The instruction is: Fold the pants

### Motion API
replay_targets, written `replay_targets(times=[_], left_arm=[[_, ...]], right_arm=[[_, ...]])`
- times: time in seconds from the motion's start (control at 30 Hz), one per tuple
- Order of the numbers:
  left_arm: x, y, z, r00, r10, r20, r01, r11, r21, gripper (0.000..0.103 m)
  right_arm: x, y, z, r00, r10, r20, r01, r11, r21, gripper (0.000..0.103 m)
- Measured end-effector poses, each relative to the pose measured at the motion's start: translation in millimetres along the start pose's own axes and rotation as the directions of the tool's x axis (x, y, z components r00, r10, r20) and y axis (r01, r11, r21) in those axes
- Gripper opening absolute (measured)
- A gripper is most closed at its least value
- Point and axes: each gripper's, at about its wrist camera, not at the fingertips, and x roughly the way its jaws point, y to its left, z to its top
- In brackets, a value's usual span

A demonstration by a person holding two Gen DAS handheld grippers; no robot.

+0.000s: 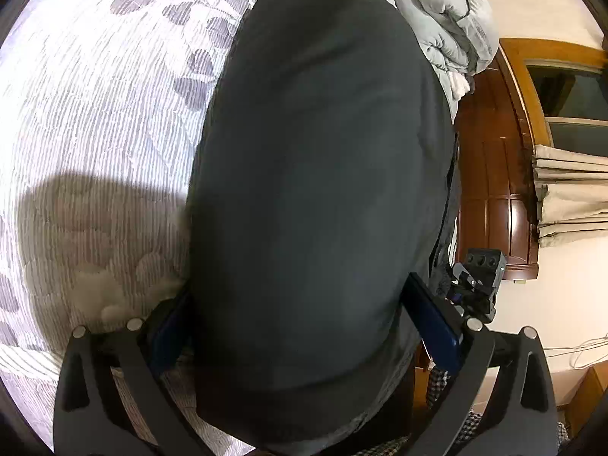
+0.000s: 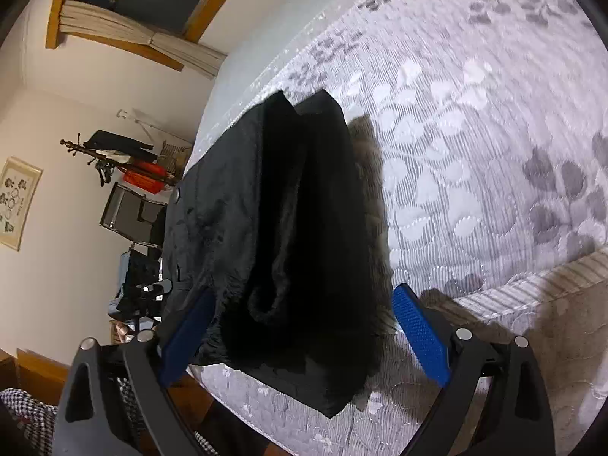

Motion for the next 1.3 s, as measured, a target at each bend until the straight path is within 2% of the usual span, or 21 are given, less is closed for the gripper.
replay_targets(times=[0.27, 0.47, 0.73, 1.0, 1.23, 1.3], left_arm=[[2.8, -2.7, 4.7, 0.997, -0.016, -0.072, 0.018, 0.999, 0.034, 0.100], [8.1, 0.7, 4.7, 0.995, -0.028, -0.099, 0.031, 0.999, 0.034, 0.100], [11.2, -2.6, 1.0, 0.996, -0.021, -0.092, 0.024, 0.999, 0.028, 0.100], [20.1, -0.8, 5.9, 0.993, -0.026, -0.116, 0.026, 1.000, -0.006, 0.100], [22.5, -5.3, 4.0, 0.995, -0.014, -0.102, 0.014, 1.000, -0.001, 0.099], [21.0, -4.9, 3.3, 0.995, -0.001, -0.099, 0.001, 1.000, 0.002, 0.092]], right_arm=[[20.1, -15.7, 1.8, 0.994, 0.097, -0.056, -0.094, 0.994, 0.046, 0.096], [38.6, -25.1, 4.7, 0.970, 0.218, -0.110, -0.211, 0.975, 0.077, 0.096], [56.2, -16.4, 9.0, 0.964, 0.211, -0.159, -0.208, 0.977, 0.035, 0.098], [64.9, -12.9, 15.3, 0.965, 0.212, -0.155, -0.208, 0.977, 0.042, 0.097], [70.8, -8.0, 17.9, 0.969, 0.198, -0.149, -0.197, 0.980, 0.025, 0.084], [72.3, -5.7, 18.6, 0.969, 0.202, -0.143, -0.201, 0.979, 0.026, 0.077]])
